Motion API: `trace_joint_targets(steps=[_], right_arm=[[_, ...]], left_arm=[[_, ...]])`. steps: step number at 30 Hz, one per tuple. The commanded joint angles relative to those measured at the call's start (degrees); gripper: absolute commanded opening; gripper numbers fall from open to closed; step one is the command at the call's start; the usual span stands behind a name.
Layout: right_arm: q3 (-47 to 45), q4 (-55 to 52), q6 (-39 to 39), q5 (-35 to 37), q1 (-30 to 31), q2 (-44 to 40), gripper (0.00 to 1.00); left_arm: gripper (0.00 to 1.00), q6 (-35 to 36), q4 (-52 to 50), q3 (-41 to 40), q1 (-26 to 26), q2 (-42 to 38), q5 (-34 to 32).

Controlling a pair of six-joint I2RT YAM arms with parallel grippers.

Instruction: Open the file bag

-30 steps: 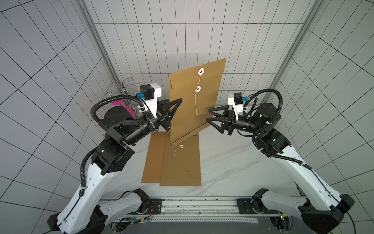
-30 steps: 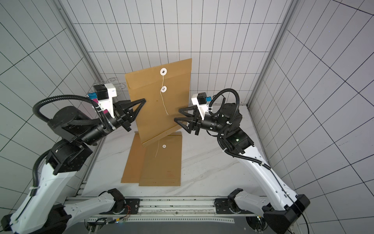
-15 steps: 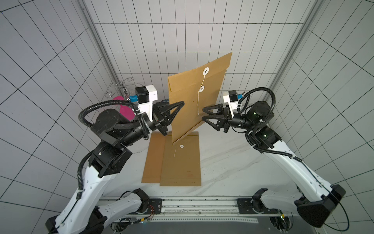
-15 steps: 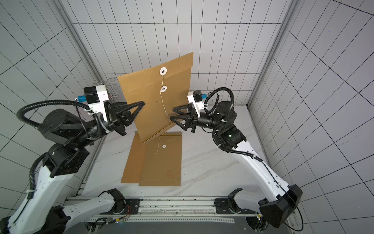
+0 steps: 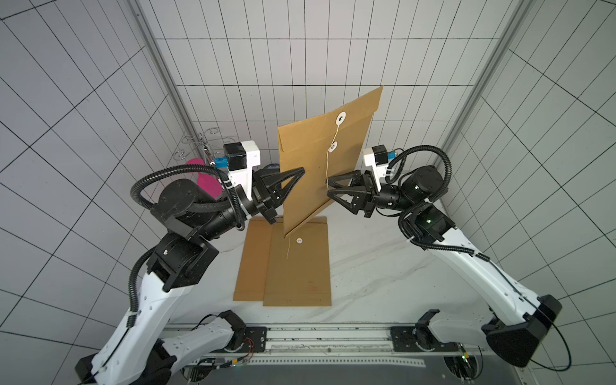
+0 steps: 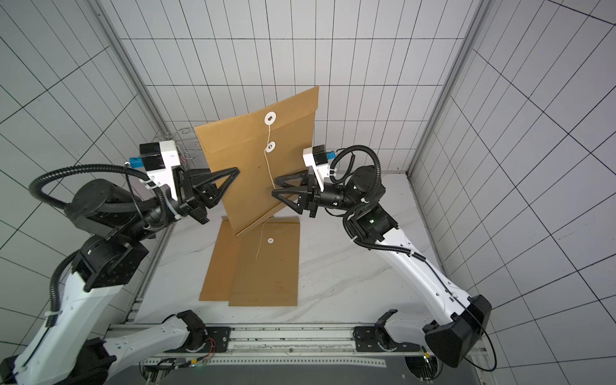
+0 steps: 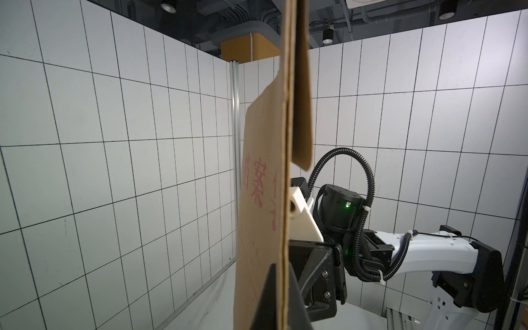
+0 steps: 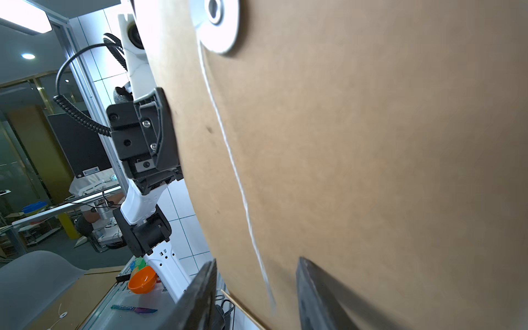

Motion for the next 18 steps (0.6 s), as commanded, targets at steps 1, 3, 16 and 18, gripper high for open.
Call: trace_joint_targets(steps=[1, 3, 16, 18], right_arm=[[3.17, 3.06, 1.25, -1.19, 0.86, 0.82, 0.43], [3.17, 3.04, 1.46, -1.33, 0.98, 1.06, 0.39], [3.08, 1.56, 0.82, -0.97, 1.04, 1.5, 0.18], [3.14, 1.56, 0.81, -0.95, 1.04, 1.45, 0.14]], left_arm=[[0.0, -0.3, 1.65, -0.37, -0.22, -0.12, 0.83], [0.0, -0.09, 1.62, -0.37, -0.22, -0.24, 0.66], [0.0, 0.05, 1.72, -0.47, -0.18, -0.32, 0.31], [0.0, 0.21, 1.71, -0.48, -0.23, -0.4, 0.17]])
